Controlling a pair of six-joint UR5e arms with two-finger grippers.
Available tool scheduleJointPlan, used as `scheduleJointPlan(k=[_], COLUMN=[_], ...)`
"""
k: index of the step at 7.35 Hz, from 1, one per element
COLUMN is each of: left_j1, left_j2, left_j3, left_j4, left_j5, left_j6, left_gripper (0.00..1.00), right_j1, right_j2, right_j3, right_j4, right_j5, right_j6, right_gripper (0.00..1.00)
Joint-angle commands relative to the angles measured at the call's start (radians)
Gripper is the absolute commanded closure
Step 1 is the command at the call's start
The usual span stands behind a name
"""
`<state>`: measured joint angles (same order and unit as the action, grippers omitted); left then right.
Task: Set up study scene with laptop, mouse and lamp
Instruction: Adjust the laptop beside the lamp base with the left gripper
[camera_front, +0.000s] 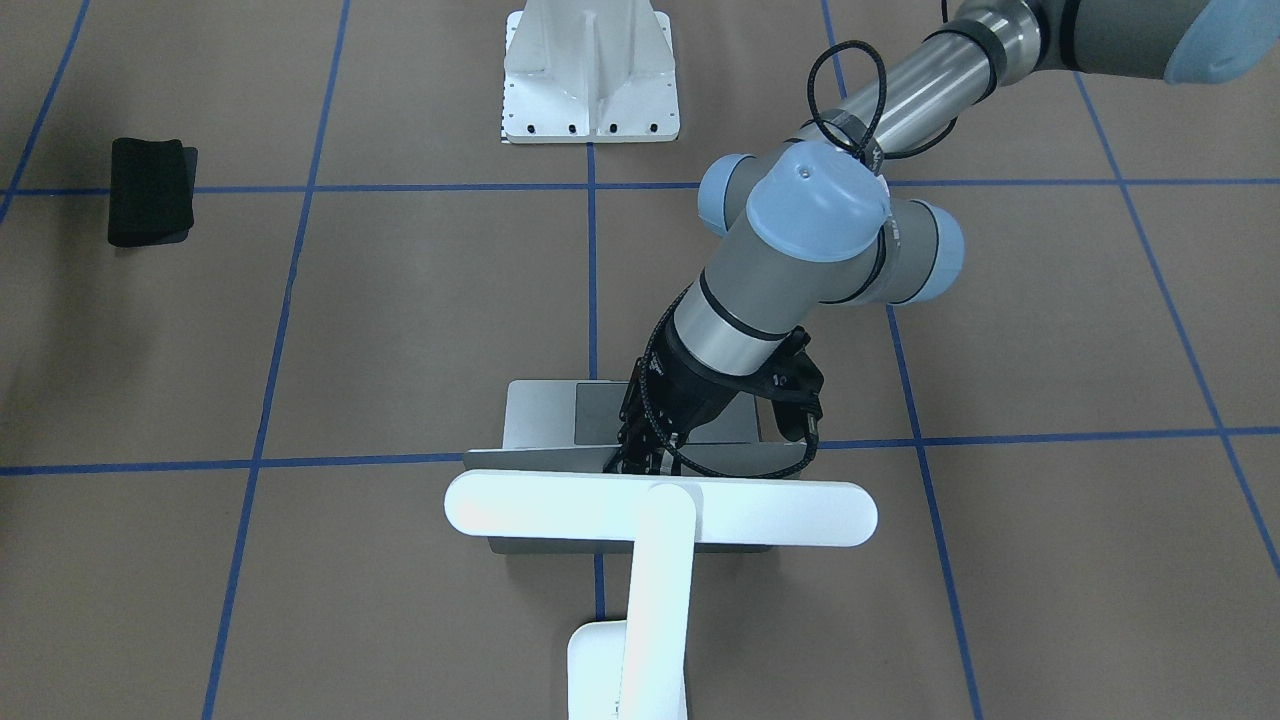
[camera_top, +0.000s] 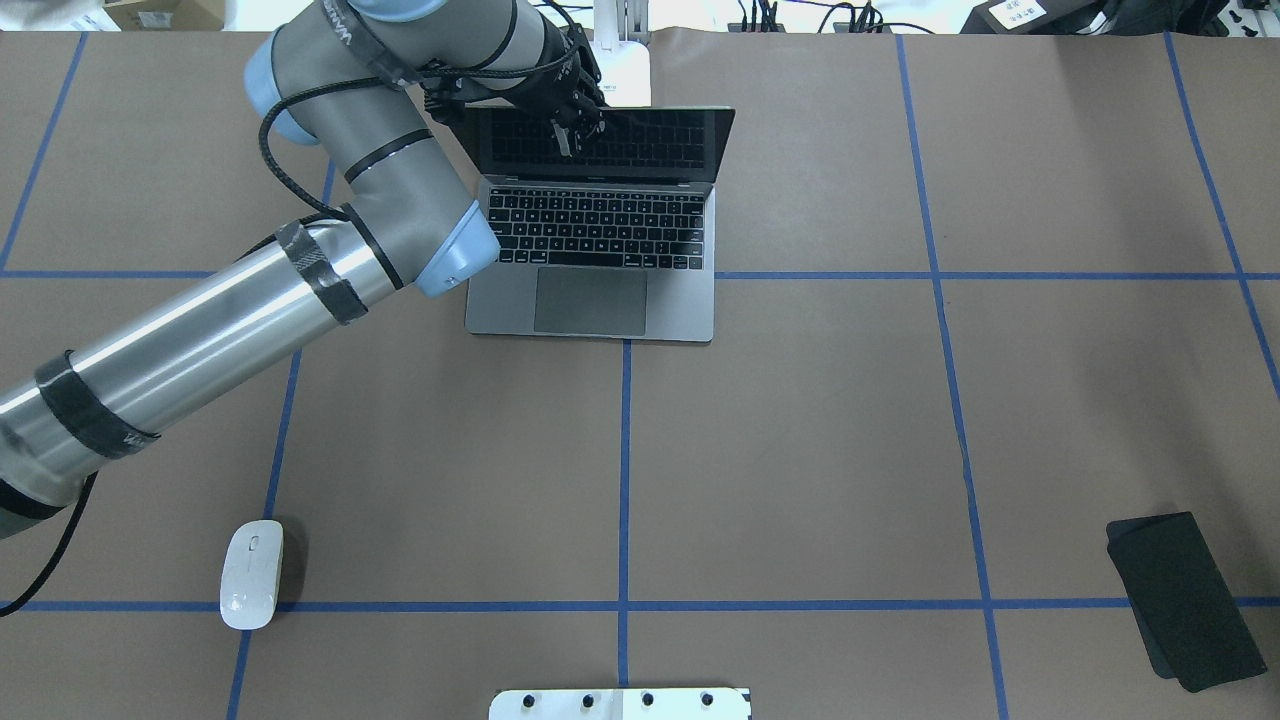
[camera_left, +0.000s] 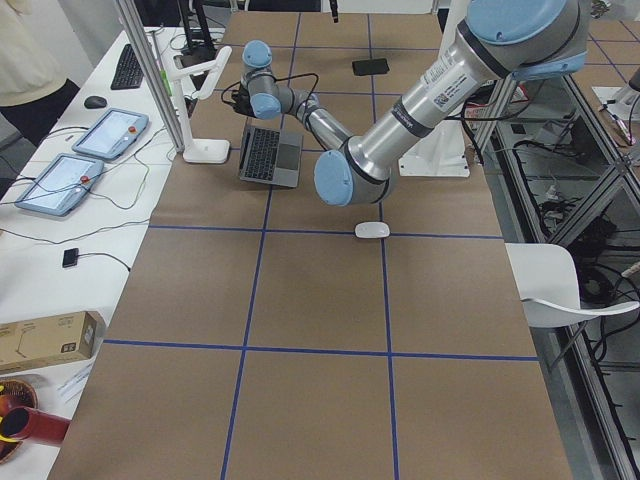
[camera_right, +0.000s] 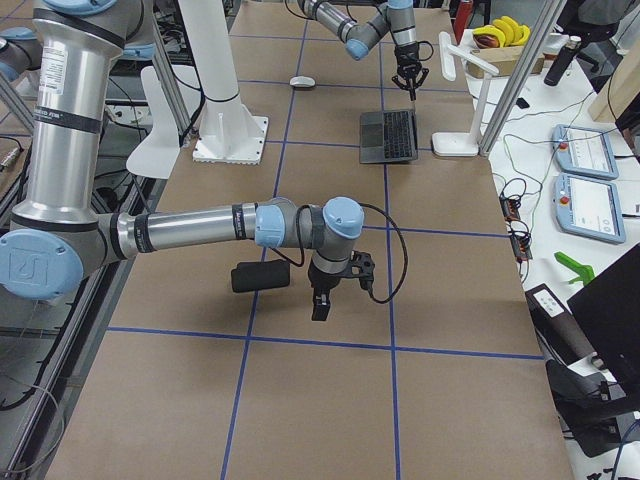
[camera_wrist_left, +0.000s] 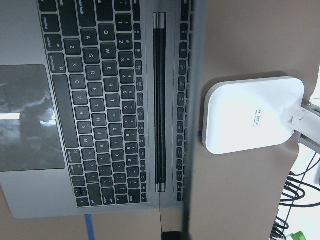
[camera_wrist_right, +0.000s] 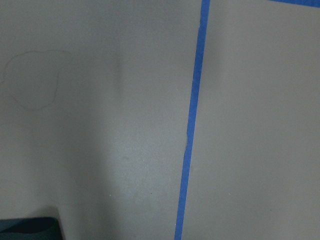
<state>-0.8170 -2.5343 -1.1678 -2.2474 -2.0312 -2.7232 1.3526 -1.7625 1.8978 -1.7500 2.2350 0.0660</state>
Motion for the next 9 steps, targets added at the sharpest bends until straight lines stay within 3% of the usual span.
scheduleJointPlan(k=[1, 9], left_j1=[0.007, 0.01], left_j2=[-0.029, -0.06], left_j3=[0.075, 0.142], left_j4=[-0.058, -0.124], left_j5=[0.015, 0.083], left_j6=[0.037, 0.106], left_gripper=[1.0, 1.0], right_j1=[0.0, -0.001], right_j2=[0.0, 0.012], right_j3=[0.0, -0.014], right_j4=[-0.003, -0.009], right_j5=[0.0, 0.0], right_j6=[0.0, -0.002], right_gripper=[0.0, 0.0])
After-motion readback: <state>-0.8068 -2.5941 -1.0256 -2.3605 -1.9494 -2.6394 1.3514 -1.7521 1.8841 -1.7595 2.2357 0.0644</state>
